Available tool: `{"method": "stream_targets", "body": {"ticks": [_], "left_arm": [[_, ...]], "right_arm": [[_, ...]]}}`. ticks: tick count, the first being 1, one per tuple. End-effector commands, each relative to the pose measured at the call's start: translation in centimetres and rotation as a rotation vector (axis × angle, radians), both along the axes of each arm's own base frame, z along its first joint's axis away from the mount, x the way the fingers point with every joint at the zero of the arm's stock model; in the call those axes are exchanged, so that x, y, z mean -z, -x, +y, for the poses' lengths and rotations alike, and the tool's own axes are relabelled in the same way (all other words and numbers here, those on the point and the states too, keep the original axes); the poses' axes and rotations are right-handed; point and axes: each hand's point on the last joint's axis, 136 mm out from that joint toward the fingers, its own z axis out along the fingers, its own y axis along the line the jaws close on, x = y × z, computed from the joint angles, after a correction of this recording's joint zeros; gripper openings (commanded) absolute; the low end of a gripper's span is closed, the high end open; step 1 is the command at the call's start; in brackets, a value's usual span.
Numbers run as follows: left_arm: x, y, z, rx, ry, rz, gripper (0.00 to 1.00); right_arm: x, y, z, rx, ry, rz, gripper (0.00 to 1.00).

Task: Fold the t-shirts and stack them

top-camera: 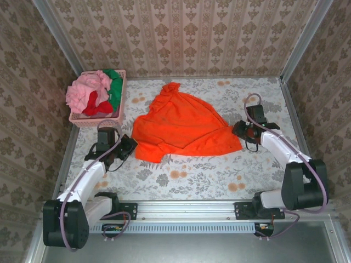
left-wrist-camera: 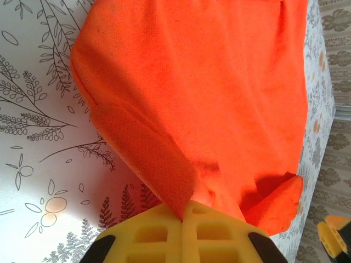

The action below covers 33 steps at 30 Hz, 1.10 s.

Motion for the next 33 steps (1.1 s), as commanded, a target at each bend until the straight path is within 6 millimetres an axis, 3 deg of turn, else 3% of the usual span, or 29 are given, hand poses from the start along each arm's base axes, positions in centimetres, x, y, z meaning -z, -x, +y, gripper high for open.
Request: {"method": "stream_targets", "body": {"ticks": [1,9,17,21,23,28,33], "left_arm": [[-1.3,-0.8,-0.2,0.025,0.004,-0.050,0.00],[-0.5,-0.7,-0.2,0.013,0.013,-0.040,0.00],[-0.1,-0.7,-0.3,0.015,0.018,-0.032,0.00],[0.2,-0.6,-0.4,0.016,0.021,-0.027,0.00],[0.2,-0.6,-0.4,0.016,0.022,-0.028,0.00],[0.1,-0.5,-0.5,0.018,0.023,-0.031,0.00],[-0.8,-0.7,-0.3,0.015,0.016,-0.054,0.00]], "right_arm": [[1.9,0.2,0.4,0.010,-0.032,0.072,0.44],[4.0,-1.2,1.7,-0.032,-0.077,0.131,0.42],[4.1,-2.0,2.6,-0.074,-0.086,0.134,0.38],[4.5,-2.0,2.9,-0.083,-0.079,0.153,0.32],[4.6,-1.9,2.8,-0.080,-0.069,0.159,0.23],[3.5,-1.5,2.1,-0.063,-0.036,0.142,0.01],[0.7,-0.4,1.3,-0.025,-0.016,0.045,0.00]]}}
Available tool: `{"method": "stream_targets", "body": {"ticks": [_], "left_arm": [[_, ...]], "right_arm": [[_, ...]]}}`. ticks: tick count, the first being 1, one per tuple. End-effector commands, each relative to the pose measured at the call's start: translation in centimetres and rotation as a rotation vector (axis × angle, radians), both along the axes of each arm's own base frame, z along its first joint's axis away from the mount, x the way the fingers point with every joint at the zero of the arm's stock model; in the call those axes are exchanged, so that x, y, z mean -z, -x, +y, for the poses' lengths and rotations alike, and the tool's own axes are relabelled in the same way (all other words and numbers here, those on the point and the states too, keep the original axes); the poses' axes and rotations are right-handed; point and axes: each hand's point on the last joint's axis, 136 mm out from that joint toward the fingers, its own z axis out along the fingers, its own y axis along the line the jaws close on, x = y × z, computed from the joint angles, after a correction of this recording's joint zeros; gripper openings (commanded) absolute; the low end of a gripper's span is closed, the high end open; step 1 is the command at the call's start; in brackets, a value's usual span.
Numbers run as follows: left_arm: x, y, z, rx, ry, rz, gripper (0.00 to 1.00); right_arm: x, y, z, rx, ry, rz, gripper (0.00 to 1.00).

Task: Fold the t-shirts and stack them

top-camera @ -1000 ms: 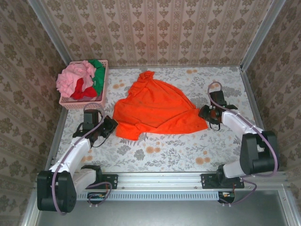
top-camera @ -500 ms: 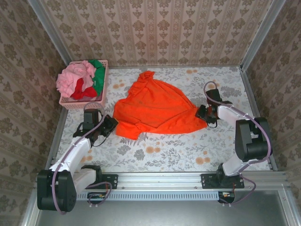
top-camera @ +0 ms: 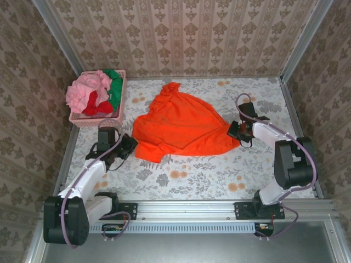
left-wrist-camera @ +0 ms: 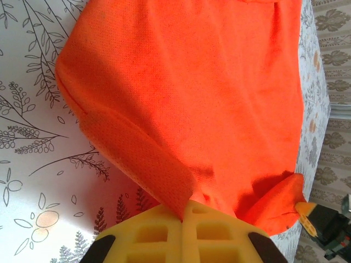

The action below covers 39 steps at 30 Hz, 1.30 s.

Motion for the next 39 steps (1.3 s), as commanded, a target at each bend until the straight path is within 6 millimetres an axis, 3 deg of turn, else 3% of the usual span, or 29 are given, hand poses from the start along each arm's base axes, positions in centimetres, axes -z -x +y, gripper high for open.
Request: {"method": "stream_targets", "body": {"ticks": [1,8,11,13,15,17,21,23,24,26,29,30,31,33,39], "left_arm": [[-1.1,-0.1,0.0,0.006,0.001,-0.035,0.00],[-5.5,-1.0,0.7,-0.003,-0.024,-0.133,0.00],[-7.2,-1.1,1.1,-0.007,-0.038,-0.169,0.00],[-7.4,-0.8,1.4,-0.008,-0.045,-0.174,0.00],[-6.9,-0.5,1.5,-0.011,-0.047,-0.159,0.00],[-6.1,-0.3,1.4,-0.013,-0.035,-0.137,0.00],[-4.7,0.0,1.1,-0.014,-0.003,-0.106,0.00],[-4.4,-0.1,1.1,-0.013,-0.002,-0.102,0.00],[-4.3,-0.1,1.1,-0.012,-0.004,-0.101,0.00],[-4.2,-0.3,1.1,-0.011,-0.005,-0.098,0.00],[-4.1,-0.5,0.9,-0.001,-0.001,-0.091,0.00],[-4.0,-0.5,0.8,0.003,0.001,-0.089,0.00],[-3.9,-0.5,0.8,0.004,0.003,-0.088,0.00],[-3.7,-0.4,0.8,0.003,0.001,-0.086,0.00],[-3.3,-0.4,0.8,0.005,0.005,-0.076,0.00]], "right_arm": [[-2.9,1.1,-1.1,0.045,0.043,-0.090,0.00],[-12.2,2.2,-2.2,0.014,0.095,-0.478,0.00],[-13.9,3.4,-3.0,0.025,0.134,-0.582,0.00],[-13.1,4.6,-3.2,0.031,0.135,-0.576,0.01],[-11.1,5.7,-3.0,0.025,0.116,-0.532,0.07],[-8.9,6.9,-2.5,0.023,0.075,-0.468,0.01],[-5.8,8.8,-1.1,0.023,-0.032,-0.370,0.00],[-5.1,9.2,-0.6,0.020,-0.065,-0.344,0.14],[-4.9,9.4,-0.4,0.015,-0.075,-0.333,0.15],[-4.6,9.5,-0.2,0.009,-0.084,-0.316,0.00],[-4.4,9.9,-0.2,0.018,-0.084,-0.275,0.01],[-4.3,10.1,-0.3,0.022,-0.080,-0.255,0.19],[-4.2,10.3,-0.2,0.014,-0.083,-0.245,0.28],[-4.0,10.6,0.4,-0.019,-0.105,-0.228,0.00],[-2.9,12.0,1.7,-0.041,-0.175,-0.135,0.00]]}}
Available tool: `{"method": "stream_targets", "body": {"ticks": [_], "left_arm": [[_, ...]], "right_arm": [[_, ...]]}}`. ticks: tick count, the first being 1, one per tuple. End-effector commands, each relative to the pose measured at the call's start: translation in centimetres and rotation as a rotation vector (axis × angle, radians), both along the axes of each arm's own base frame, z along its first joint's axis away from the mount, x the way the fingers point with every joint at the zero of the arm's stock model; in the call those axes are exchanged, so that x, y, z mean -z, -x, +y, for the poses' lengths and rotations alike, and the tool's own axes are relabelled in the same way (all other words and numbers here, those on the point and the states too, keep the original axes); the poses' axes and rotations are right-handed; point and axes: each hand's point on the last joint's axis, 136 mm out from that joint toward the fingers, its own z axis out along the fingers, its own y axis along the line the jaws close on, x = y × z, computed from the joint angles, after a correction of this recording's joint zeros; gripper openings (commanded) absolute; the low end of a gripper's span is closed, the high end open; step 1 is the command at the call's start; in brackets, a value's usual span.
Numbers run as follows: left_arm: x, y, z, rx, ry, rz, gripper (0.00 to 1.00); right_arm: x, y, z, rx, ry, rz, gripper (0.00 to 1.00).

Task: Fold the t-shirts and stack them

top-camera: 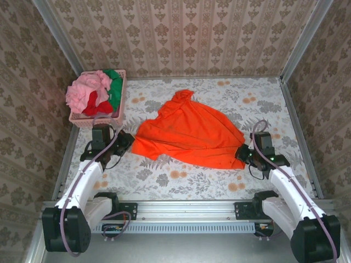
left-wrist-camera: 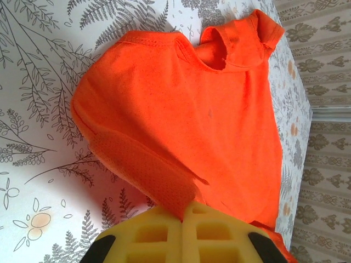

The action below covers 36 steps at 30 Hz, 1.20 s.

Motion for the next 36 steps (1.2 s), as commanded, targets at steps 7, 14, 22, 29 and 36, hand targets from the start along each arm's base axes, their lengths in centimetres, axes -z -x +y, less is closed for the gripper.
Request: {"method": "stream_targets", "body": {"ticks": [7,14,22,29,36], "left_arm": [[0.5,0.2,0.0,0.004,0.011,0.009,0.00],[1.0,1.1,0.5,-0.014,-0.005,0.040,0.00],[-5.7,-1.3,0.9,-0.021,-0.008,-0.129,0.00],[-19.2,-4.1,2.7,-0.041,-0.081,-0.423,0.00],[-34.0,-3.4,4.3,-0.085,-0.155,-0.755,0.00]], "right_arm": [[0.1,4.4,1.7,-0.005,-0.097,0.158,0.00],[1.8,9.1,2.1,0.040,-0.117,0.292,0.00],[-8.9,2.6,1.2,0.035,-0.036,-0.167,0.00],[-24.4,-2.1,0.5,-0.060,0.141,-0.498,0.00],[-39.1,-1.4,-0.3,-0.078,0.222,-0.785,0.00]]}}
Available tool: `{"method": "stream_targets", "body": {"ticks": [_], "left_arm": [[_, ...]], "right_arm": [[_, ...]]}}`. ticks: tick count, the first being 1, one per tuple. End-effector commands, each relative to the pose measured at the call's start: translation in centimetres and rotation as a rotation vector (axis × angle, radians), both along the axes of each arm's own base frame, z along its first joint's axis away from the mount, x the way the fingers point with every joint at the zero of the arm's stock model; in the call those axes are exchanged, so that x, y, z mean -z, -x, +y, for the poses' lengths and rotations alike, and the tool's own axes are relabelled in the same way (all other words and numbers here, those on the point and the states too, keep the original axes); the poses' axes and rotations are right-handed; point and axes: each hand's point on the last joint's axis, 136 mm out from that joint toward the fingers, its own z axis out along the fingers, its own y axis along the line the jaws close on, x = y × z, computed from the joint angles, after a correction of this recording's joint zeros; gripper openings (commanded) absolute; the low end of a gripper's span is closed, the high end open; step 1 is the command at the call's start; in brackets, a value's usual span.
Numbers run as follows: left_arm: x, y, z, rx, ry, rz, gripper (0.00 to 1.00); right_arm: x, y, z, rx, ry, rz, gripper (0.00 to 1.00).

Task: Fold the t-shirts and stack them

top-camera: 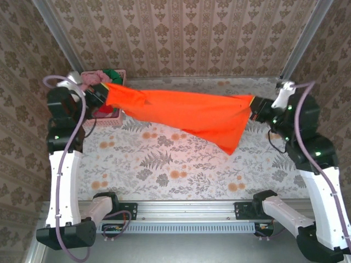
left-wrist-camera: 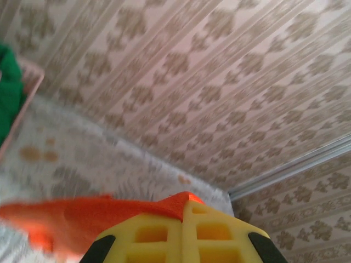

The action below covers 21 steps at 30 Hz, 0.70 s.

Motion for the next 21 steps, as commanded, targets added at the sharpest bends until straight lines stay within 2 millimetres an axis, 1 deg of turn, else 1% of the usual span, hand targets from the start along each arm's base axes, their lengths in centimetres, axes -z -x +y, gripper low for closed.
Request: {"method": "stream_targets", "body": {"ticks": [1,2,4,5,6,8,10,14,17,20,21], "left_arm": [[-5.5,1.2,0.5,-0.021,-0.061,-0.142,0.00],[-6.8,1.6,0.6,-0.031,-0.063,-0.171,0.00],[-9.3,2.2,1.0,-0.057,-0.063,-0.222,0.00],[-10.4,2.2,1.1,-0.061,-0.066,-0.243,0.00],[-11.2,2.1,1.1,-0.063,-0.069,-0.258,0.00],[-12.0,1.3,1.0,-0.053,-0.070,-0.262,0.00],[-12.2,-0.3,0.7,-0.030,-0.059,-0.253,0.00],[-11.2,-4.1,-0.3,0.028,-0.021,-0.218,0.00],[-10.3,-7.0,-0.8,0.038,-0.020,-0.188,0.00],[-10.0,-10.0,-1.3,0.048,-0.009,-0.180,0.00],[-10.0,-11.1,-1.4,0.051,-0.010,-0.182,0.00]], "right_arm": [[-4.4,1.3,-1.2,0.022,0.107,-0.099,0.00],[-5.7,1.5,-1.4,0.033,0.114,-0.123,0.00],[-7.4,1.6,-2.0,0.060,0.129,-0.152,0.00],[-8.2,1.5,-2.3,0.076,0.142,-0.159,0.00],[-8.8,1.2,-2.5,0.090,0.153,-0.166,0.00],[-9.2,0.2,-2.7,0.101,0.173,-0.160,0.00],[-9.0,-1.3,-2.7,0.107,0.195,-0.144,0.00],[-7.7,-5.4,-3.0,0.116,0.205,-0.087,0.00],[-6.5,-8.9,-3.2,0.097,0.160,-0.063,0.00],[-5.7,-12.6,-3.5,0.081,0.102,-0.055,0.00],[-5.1,-14.3,-3.7,0.077,0.085,-0.045,0.00]]}}
